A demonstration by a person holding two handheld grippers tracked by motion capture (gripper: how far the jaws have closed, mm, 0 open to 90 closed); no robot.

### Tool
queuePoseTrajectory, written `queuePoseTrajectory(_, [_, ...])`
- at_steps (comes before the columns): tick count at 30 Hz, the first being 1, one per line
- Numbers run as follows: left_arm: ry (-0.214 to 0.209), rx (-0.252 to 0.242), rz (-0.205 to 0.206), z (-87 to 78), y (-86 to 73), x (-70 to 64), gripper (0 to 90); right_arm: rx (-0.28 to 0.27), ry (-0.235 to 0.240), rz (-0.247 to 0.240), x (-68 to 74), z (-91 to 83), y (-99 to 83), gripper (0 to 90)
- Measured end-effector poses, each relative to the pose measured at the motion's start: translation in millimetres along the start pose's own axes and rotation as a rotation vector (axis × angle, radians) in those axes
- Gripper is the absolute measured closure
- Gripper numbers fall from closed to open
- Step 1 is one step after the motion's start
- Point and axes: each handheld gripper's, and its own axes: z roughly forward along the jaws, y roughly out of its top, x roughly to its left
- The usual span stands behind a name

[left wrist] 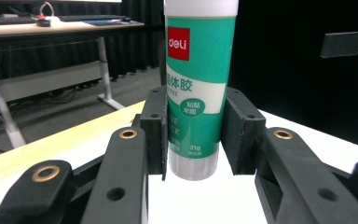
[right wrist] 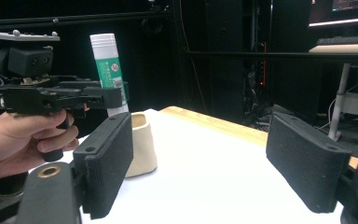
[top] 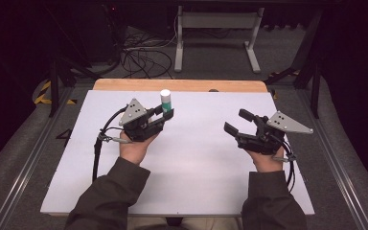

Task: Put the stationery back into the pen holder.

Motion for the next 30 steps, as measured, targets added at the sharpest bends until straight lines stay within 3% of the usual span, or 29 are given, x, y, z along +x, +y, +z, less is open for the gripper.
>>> queuePoseTrajectory(30, [0.158,0.023,-0.001,-23.8,-15.8,41.1,65.4,0.004,-0.017,0.009,-5.4,-8.3,-4.5,20.5])
